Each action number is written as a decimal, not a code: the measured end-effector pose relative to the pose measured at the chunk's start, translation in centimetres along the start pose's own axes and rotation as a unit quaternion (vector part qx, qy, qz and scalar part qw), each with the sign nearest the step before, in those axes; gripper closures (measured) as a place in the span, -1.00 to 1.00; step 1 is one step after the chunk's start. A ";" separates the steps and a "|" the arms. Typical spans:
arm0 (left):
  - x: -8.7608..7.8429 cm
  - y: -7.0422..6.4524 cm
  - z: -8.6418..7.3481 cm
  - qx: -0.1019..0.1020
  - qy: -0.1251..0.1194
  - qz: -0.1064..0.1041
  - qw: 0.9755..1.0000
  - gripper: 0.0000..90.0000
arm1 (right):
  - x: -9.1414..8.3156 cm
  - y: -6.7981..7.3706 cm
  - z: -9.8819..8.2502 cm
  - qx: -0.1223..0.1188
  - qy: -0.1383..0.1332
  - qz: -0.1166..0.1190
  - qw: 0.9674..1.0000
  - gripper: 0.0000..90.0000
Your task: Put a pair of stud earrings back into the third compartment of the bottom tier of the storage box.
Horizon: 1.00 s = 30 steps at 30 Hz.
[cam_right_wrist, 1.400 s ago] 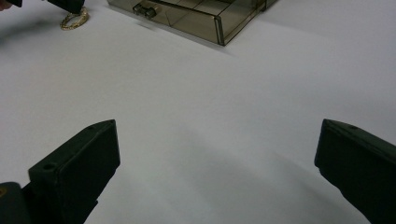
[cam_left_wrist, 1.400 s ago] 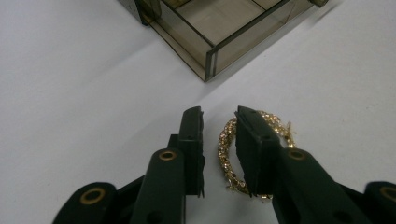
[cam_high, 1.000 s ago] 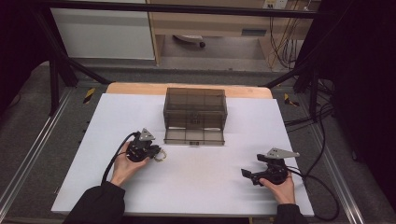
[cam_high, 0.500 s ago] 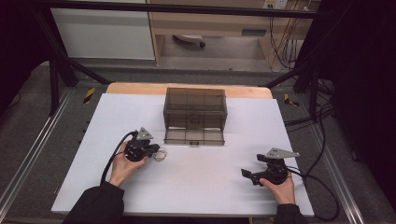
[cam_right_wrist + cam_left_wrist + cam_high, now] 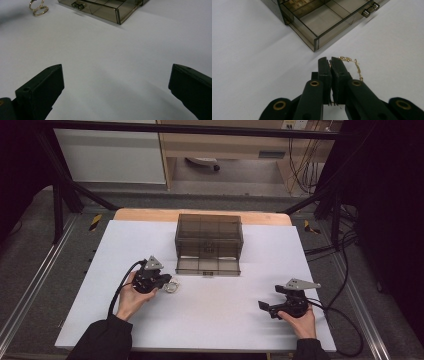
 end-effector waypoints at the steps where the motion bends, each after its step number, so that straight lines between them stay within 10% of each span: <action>1: -0.1 -0.1 0.1 0.001 -0.001 -0.001 1.000 0.92 | 0.0 0.0 0.0 0.000 0.000 0.000 1.000 -0.98; 30: 1.1 -3.7 3.8 0.005 -0.012 -0.019 1.000 0.92 | 0.0 0.0 0.0 -0.001 0.001 -0.002 1.000 -0.98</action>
Point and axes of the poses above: each handheld gripper's, and its own axes: x roughly forward along the jaws, z roughly out of its top, y roughly to its left, the point moved 8 cm from there along x, roughly forward along the jaws, and after that the axes turned 3 degrees about -y, right-handed, at the moved point
